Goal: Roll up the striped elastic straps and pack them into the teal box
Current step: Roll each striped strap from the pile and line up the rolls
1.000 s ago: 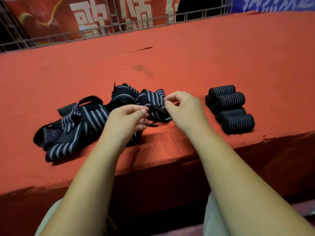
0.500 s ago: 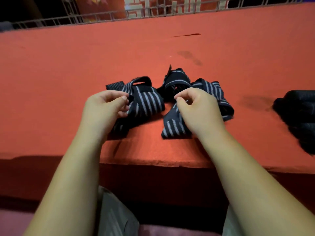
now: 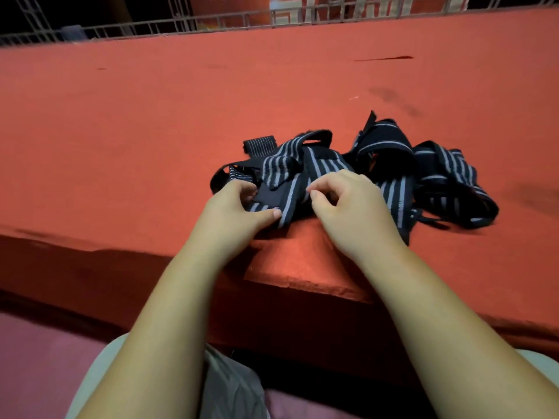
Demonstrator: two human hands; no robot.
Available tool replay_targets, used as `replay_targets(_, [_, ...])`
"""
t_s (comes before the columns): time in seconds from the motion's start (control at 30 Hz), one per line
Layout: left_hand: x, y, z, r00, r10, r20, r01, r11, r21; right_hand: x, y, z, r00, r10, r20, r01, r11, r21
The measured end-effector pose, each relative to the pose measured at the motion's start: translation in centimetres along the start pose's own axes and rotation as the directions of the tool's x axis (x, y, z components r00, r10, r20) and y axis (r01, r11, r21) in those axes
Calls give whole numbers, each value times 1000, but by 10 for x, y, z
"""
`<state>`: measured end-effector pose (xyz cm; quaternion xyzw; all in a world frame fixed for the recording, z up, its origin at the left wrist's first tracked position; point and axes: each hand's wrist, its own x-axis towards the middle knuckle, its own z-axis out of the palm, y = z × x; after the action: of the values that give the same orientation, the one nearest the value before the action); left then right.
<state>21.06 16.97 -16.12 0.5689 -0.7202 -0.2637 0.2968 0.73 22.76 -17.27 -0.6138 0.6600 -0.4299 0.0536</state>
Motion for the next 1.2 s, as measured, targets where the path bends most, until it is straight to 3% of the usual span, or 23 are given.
replay_targets(0.23, [4, 0, 1, 982, 51, 182, -19, 985, -172, 5, -7, 3, 996, -87, -17, 86, 996, -25])
replay_targets(0.3, [8, 2, -1, 992, 45, 119, -33, 994, -100, 5, -7, 4, 996, -87, 3, 87, 995, -39])
replay_targets(0.43, [30, -19, -11, 993, 23, -119, 4, 974, 226, 2, -5, 10, 996, -82, 26, 83, 996, -34])
replay_targets(0.6, [35, -36, -13, 999, 49, -15, -42, 954, 297, 2, -6, 13, 996, -77, 40, 78, 997, -11])
replay_targets(0.77, [37, -28, -10, 988, 15, -156, -5, 998, 62, 1, -12, 14, 997, -68, 43, 67, 998, 21])
replay_targets(0.87, [34, -20, -13, 971, -85, -224, 24, 964, -265, 0, -15, 13, 997, -74, 35, 72, 996, 44])
replay_targets(1.07, [15, 3, -32, 992, 84, -99, -125, 821, -557, 2, -26, 3, 999, -45, -20, 48, 986, 157])
replay_targets(1.2, [7, 6, -38, 971, 236, 37, -131, 657, -742, 3, -31, -6, 999, 35, 26, -41, 943, 331])
